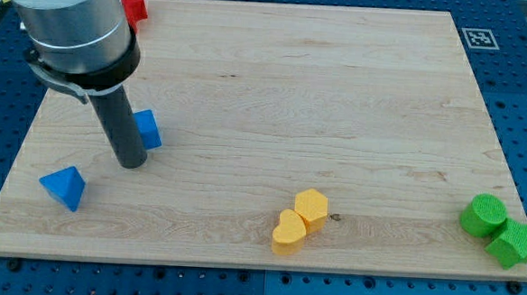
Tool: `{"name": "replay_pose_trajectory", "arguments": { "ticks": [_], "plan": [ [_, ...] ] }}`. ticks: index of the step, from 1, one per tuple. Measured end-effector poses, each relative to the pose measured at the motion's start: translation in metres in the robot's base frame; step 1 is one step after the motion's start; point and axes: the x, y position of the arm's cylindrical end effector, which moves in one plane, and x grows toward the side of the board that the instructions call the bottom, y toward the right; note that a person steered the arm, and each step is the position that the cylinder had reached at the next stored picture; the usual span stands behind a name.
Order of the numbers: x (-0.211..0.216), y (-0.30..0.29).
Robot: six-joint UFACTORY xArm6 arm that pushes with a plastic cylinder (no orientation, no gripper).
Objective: Place the blue cube diagonally bottom right to the red circle
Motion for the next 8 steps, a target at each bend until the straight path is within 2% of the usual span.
{"name": "replay_pose_trajectory", "arguments": {
  "ticks": [2,5,8],
  "plan": [
    [-0.020,-0.037],
    [-0.004,-0.011],
    [-0.052,-0.001]
  ]
}}
